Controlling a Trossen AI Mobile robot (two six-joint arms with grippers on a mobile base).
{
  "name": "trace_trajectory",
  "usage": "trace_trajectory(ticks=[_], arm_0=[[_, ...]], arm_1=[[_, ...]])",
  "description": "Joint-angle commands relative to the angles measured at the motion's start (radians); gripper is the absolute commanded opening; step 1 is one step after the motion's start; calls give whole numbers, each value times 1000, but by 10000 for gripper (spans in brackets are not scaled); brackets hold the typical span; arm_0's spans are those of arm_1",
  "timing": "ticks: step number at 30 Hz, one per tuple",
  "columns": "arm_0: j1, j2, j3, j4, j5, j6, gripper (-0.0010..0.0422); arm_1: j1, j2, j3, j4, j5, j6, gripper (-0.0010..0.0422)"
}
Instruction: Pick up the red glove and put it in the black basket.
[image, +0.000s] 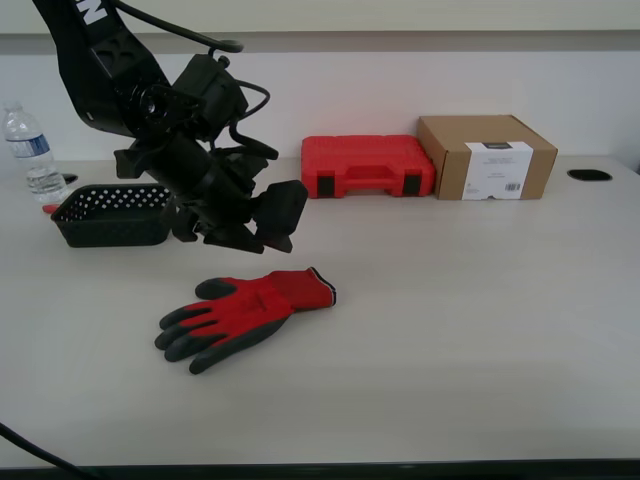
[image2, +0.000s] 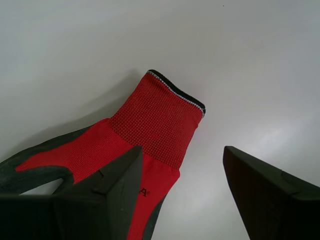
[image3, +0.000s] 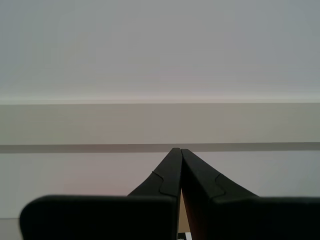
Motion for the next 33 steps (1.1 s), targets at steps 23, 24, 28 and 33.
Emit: trace_trajectory(ticks=[23,24,28,33], arm_0=[[0,0,1,2,0,3,0],[0,0,1,1,0,3,0],[0,0,1,2,0,3,0],[0,0,1,2,0,3,0]], arm_1=[[-5,414,347,-399,108,72,277],[-5,426,358,-416,114,72,239],[-5,418,369,-432,118,91,46],[-5,415,390,-433,173,91,-1]])
